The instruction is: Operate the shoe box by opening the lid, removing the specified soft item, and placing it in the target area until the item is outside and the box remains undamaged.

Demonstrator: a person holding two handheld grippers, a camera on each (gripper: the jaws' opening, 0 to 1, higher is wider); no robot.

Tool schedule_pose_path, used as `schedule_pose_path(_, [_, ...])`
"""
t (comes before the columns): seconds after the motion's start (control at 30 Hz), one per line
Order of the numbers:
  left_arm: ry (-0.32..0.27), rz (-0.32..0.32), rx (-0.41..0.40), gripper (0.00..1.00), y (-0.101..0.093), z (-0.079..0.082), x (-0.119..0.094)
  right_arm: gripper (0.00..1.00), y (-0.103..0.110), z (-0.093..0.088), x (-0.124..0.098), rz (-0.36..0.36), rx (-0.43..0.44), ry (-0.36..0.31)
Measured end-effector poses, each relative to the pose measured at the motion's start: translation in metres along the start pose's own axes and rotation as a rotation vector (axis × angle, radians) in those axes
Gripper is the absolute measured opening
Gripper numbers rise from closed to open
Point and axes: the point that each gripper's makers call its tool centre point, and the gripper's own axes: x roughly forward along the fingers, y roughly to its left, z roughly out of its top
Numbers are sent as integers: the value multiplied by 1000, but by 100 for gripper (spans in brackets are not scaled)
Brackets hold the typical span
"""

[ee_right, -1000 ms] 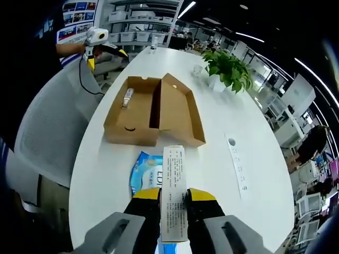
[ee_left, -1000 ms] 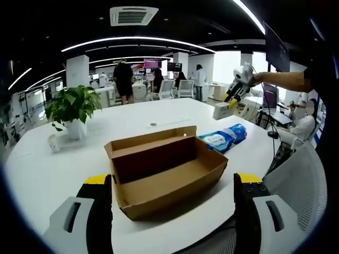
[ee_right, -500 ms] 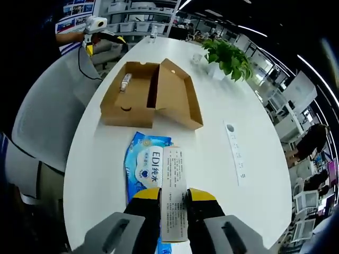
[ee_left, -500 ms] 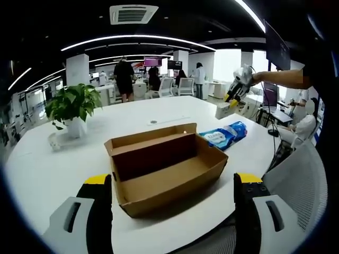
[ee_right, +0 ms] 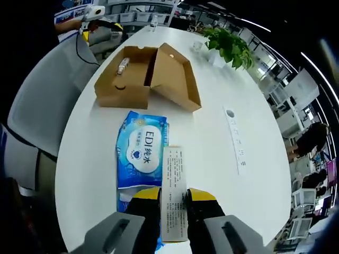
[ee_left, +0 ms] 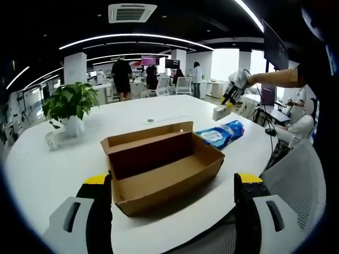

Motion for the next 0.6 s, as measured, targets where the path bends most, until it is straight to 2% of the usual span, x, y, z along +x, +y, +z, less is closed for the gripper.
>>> schedule_pose_path(0.6, [10,17,-12,99,-5,0,-2,14,-12,-39,26,-3,37,49])
